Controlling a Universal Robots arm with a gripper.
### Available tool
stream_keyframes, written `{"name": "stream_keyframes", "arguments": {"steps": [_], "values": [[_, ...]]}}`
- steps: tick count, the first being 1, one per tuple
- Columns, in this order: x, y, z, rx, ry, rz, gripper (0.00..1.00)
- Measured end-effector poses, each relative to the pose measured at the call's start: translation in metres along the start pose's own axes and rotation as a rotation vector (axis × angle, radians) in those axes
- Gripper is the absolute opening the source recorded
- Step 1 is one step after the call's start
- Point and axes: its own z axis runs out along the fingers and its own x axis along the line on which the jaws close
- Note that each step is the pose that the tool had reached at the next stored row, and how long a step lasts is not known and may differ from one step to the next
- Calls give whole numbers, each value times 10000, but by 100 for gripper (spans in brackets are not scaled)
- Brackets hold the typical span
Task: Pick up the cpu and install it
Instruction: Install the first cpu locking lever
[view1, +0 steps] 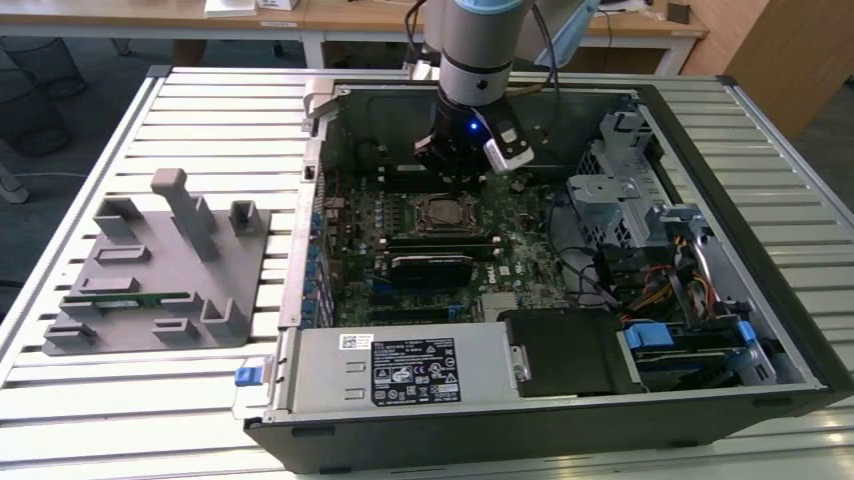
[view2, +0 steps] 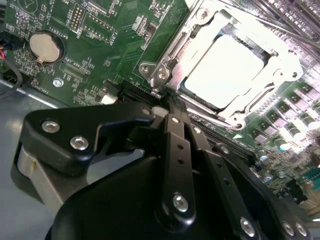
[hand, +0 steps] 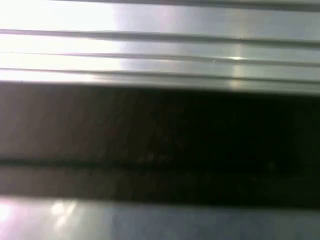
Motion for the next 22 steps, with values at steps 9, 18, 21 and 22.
{"name": "stream_keyframes", "arguments": {"steps": [9, 18, 21, 22], "values": [[0, -1, -19, 16, 9, 1, 11], [0, 1, -43, 14, 8, 1, 11], [0, -4, -44, 24, 8, 1, 11], [0, -8, -43, 41, 9, 1, 11]]}}
